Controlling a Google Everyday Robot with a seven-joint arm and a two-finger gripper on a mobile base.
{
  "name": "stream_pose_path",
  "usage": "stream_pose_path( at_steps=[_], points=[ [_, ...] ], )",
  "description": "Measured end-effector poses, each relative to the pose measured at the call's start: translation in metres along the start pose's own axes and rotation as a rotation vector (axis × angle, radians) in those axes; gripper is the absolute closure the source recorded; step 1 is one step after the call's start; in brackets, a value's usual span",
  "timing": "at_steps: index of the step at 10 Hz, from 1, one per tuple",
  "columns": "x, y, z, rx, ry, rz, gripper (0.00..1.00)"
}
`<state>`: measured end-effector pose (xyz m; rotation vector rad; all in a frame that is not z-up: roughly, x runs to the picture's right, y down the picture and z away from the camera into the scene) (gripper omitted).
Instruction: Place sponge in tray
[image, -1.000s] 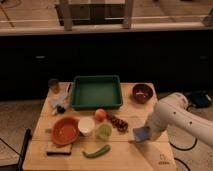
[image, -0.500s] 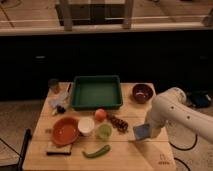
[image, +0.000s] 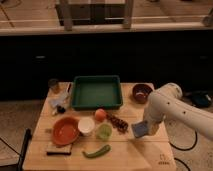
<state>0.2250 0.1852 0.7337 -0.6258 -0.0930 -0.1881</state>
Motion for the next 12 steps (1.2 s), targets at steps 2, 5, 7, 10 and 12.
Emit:
stream_pose_path(
  at_steps=[2, 5, 7, 10, 12],
  points=[
    [-0.006, -0.009, -0.003, 0.001, 0.007, -0.016, 0.85],
    [-0.011, -0.021, -0.01, 0.004, 0.02, -0.034, 0.9],
    [-0.021, -0.042, -0.017, 0.009, 0.034, -0.055, 0.93],
    [-0.025, -0.053, -0.02, 0.012, 0.049, -0.07, 0.99],
    [-0.029, -0.064, -0.023, 0.017, 0.055, -0.08, 0.99]
  ],
)
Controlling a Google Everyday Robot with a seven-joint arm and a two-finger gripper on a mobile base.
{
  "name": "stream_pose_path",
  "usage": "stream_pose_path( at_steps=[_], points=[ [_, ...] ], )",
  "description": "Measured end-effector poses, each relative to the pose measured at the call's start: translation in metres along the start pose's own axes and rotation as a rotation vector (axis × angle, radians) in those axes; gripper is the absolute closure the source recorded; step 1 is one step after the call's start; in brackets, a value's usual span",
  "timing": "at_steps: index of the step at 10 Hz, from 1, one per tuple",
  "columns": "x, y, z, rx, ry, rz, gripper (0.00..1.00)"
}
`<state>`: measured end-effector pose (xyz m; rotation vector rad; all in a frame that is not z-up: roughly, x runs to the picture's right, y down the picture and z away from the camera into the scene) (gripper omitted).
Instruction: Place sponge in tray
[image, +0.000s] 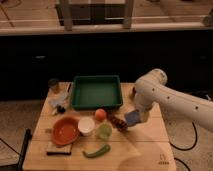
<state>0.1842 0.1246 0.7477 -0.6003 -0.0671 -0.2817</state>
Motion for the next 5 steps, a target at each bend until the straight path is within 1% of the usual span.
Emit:
stream_pose_path(
  at_steps=[1, 5],
  points=[
    [-0.002, -0.008, -0.003, 0.003, 0.003, -0.006, 0.99],
    [-0.007, -0.026, -0.007, 0.008, 0.015, -0.019, 0.99]
  ],
)
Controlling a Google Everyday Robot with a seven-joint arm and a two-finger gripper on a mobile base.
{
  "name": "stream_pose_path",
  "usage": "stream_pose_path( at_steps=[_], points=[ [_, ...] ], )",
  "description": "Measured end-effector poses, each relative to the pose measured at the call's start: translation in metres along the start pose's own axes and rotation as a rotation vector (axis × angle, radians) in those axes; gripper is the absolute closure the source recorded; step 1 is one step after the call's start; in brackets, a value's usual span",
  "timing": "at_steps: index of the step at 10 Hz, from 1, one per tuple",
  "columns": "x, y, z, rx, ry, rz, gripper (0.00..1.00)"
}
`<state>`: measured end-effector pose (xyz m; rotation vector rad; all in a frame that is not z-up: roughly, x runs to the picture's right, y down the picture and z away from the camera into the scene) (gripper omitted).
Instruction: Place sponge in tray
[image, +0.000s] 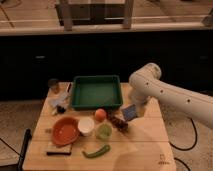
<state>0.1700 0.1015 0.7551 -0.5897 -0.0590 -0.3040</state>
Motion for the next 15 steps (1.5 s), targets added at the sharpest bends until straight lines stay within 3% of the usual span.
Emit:
stream_pose_path(
  at_steps=[7, 9, 12, 15],
  points=[
    [-0.014, -0.036, -0.01, 0.027, 0.007, -0.057, 0.99],
    [-0.029, -0.06, -0.013, 0.04, 0.002, -0.094, 0.99],
    [-0.03, -0.068, -0.014, 0.049, 0.0, -0.106, 0.99],
    [-0.056, -0.097, -0.015, 0.071, -0.017, -0.151, 0.99]
  ],
)
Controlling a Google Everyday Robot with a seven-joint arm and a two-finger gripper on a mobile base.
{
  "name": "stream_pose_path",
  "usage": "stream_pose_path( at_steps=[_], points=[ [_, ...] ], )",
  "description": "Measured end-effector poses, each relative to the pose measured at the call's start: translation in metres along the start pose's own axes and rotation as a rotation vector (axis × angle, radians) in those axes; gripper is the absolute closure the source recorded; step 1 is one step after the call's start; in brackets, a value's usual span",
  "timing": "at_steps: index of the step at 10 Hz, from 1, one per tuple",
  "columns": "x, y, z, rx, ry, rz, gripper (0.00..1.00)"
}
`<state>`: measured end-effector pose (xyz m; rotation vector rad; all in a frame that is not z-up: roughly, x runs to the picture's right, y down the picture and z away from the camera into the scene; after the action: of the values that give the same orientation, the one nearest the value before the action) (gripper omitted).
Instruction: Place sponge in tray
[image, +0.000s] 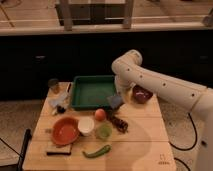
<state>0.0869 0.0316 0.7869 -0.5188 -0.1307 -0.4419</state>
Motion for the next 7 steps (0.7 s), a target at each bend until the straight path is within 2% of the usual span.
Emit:
stream_pose_path(
  at_steps=[3, 7],
  points=[
    [0.001, -0.008, 0.003, 0.003, -0.006, -0.019, 0.99],
    [-0.011, -0.027, 0.011, 0.016, -0.036, -0.055, 0.99]
  ],
)
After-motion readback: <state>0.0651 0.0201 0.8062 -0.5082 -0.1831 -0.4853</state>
